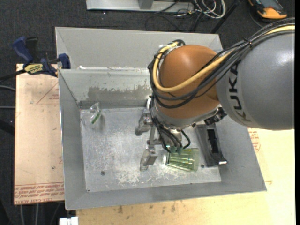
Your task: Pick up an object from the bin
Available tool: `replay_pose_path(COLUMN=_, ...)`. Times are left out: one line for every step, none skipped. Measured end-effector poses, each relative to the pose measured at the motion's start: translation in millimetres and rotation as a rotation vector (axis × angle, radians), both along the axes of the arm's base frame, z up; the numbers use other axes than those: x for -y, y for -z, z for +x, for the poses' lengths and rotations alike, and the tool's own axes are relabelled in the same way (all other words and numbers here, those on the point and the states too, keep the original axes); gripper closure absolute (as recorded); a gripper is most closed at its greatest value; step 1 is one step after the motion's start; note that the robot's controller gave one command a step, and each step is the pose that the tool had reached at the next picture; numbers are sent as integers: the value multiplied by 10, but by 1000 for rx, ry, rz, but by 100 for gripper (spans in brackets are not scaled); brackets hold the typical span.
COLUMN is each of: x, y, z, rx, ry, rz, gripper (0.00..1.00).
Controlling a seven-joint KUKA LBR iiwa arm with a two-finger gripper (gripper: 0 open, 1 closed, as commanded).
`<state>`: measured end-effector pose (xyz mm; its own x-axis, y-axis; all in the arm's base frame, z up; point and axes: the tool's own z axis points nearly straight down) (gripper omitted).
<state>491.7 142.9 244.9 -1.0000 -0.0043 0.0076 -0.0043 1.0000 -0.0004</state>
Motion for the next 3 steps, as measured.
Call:
replay_pose_path(x=8, y=-37, z=17, rx=7, ry=4, rz=1, gripper=0)
replay_pose_path(x=-89, y=154, z=27, rx=15, ry=-89, rz=2, gripper=0)
replay_pose_path(x=190, y=678, z=7, rx=7, ry=-213, rz=3, gripper=100)
